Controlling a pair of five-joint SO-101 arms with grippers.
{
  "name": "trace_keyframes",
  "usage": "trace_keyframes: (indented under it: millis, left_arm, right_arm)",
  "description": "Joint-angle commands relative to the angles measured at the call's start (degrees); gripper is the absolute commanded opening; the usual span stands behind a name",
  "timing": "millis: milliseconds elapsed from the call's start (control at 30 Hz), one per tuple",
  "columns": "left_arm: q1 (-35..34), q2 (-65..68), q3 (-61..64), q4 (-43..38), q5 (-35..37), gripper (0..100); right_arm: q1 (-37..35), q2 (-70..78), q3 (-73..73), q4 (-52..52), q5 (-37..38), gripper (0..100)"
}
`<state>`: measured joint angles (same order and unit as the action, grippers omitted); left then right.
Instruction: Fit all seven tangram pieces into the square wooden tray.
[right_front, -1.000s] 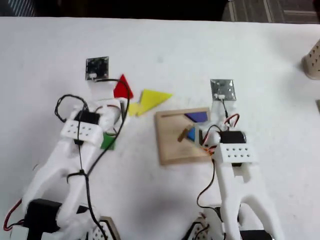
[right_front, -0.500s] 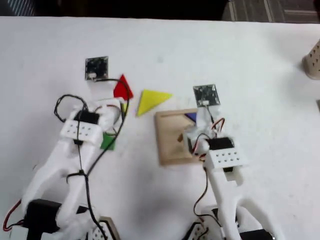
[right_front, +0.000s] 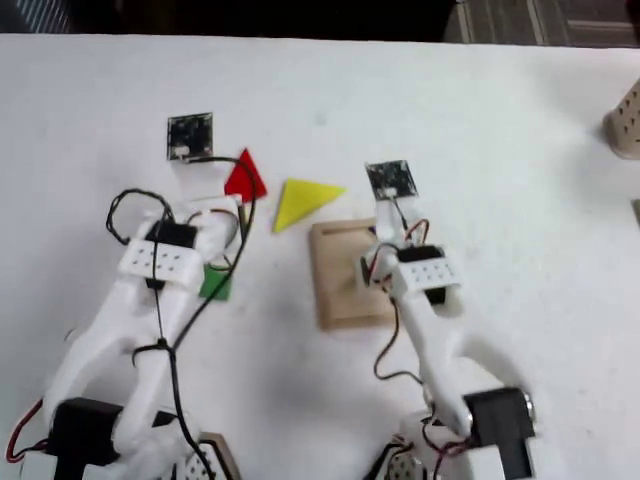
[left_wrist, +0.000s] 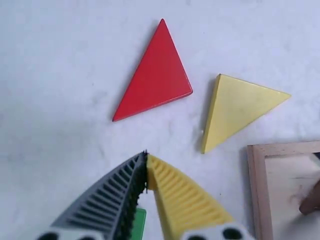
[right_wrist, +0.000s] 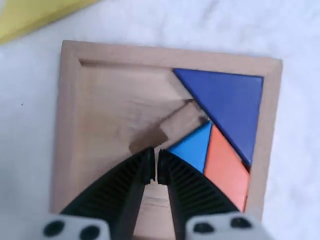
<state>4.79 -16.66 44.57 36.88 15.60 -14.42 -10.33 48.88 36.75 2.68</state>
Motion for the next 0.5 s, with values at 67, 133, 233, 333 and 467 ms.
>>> trace_keyframes:
  millis: [67,133,233,333,467]
  left_arm:
    - [-0.7,-2.9,-1.9,-0.4,-0.1,3]
    - [-0.7,-2.9,-1.9,-0.4,-2.0,3]
    - [-0.6,-2.9,-1.9,-0.4,-3.6,3]
    - [-0.6,-2.9,-2.0,-0.4,-3.6,3]
    - [-0.6,-2.9,-1.6,-1.9,-3.9,3]
  right_arm:
    - [0.3,1.3,-6.2,0.0,0.5,1.9]
    - [0.6,0.9,-6.4,-0.1,0.5,1.9]
    - [0.8,-0.1,-7.2,-0.2,0.5,1.9]
    - [1.4,-0.1,-7.6,-1.4,0.4,1.9]
    - [1.4,1.6,-7.6,-5.9,0.5,1.9]
